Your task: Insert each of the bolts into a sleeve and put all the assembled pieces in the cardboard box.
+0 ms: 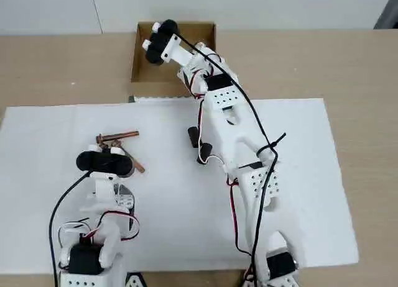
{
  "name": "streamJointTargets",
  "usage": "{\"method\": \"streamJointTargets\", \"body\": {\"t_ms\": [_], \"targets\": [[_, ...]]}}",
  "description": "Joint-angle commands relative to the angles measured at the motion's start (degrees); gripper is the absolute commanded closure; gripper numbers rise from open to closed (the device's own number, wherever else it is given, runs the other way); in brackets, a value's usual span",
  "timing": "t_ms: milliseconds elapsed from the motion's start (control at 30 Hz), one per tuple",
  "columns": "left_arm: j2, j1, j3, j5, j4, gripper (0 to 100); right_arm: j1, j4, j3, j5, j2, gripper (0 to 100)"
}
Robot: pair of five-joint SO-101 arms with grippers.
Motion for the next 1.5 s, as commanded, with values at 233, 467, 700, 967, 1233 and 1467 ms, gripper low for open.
{"method": "streamJointTargets", "body": {"t_ms": [233,467,700,967,1233,1467], "targets": [[-0.4,-0.4,-0.3,-0.1,-1.4,99,0.5,11.3,-3.0,-9.3,-14.5,99.6],[-0.4,-0.4,-0.3,-0.1,-1.5,99,0.6,22.7,-3.0,-17.5,-22.5,99.6],[-0.4,-0.4,-0.3,0.0,-1.5,99,0.7,35.4,-3.0,-21.9,-27.9,99.6],[-0.4,-0.4,-0.3,0.0,-1.5,99,0.4,49.8,-3.0,-28.3,-30.1,99.6],[-0.4,-0.4,-0.3,0.0,-1.5,99,0.5,60.8,-3.0,-30.9,-29.8,99.5],[-0.4,-0.4,-0.3,0.0,-1.5,99,0.7,62.7,-2.5,-30.5,-27.5,99.5]]}}
